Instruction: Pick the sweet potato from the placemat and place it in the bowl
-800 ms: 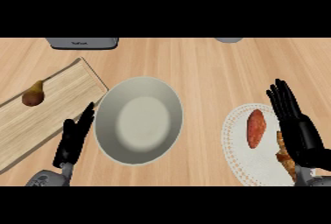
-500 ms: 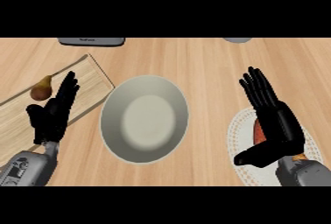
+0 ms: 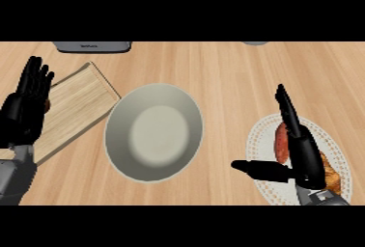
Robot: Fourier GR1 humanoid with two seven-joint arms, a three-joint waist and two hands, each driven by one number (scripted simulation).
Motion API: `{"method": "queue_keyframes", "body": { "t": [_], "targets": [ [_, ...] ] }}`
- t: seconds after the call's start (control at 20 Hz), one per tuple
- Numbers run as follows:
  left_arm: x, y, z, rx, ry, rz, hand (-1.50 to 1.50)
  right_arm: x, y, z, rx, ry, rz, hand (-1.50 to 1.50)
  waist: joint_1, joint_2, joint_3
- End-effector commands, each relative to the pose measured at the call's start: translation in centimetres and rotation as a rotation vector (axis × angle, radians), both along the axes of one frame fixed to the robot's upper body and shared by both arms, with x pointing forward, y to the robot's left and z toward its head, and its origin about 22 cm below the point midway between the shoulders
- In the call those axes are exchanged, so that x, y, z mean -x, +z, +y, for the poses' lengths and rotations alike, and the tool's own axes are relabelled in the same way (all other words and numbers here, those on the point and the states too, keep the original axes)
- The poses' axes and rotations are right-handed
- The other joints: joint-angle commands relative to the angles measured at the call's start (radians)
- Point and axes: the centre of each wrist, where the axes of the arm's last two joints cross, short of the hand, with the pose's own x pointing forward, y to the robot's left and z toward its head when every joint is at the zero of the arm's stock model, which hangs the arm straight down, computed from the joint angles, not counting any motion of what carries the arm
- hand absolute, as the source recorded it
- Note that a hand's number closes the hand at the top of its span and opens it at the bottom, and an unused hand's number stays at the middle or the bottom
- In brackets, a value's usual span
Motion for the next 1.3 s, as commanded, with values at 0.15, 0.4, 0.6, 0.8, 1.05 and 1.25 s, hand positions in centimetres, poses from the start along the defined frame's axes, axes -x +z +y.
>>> {"method": "queue_keyframes", "body": {
  "t": [0.15, 0.4, 0.6, 0.8, 1.05, 1.25],
  "targets": [
    [1.0, 1.4, 2.5, -0.002, -0.001, -0.024, 0.00, 2.7, 4.4, -2.5, 0.303, -0.105, 0.048, -1.50, -0.017, -0.004, -0.001],
    [0.9, 0.4, 1.4, 0.004, 0.036, -0.018, 0.00, 3.8, 9.6, -4.8, 0.472, -0.188, 0.206, -1.50, -0.027, -0.003, -0.001],
    [0.3, 0.9, 1.6, 0.004, 0.020, -0.023, 0.00, 4.2, 12.3, -4.8, 0.679, -0.141, 0.398, -1.50, -0.024, 0.001, -0.003],
    [1.0, 0.2, 0.8, 0.025, 0.016, -0.024, 0.00, 4.7, 14.5, -5.2, 0.784, -0.073, 0.546, -1.50, -0.010, 0.002, -0.001],
    [0.1, 1.4, 0.4, 0.007, 0.004, -0.028, 0.00, 3.7, 16.4, -6.1, 0.869, -0.011, 0.647, -1.50, -0.004, 0.005, 0.001],
    [0.9, 0.3, 1.5, 0.020, 0.008, -0.030, 0.00, 3.1, 14.8, -5.7, 0.877, -0.028, 0.696, -1.50, 0.001, 0.005, 0.002]
  ]
}}
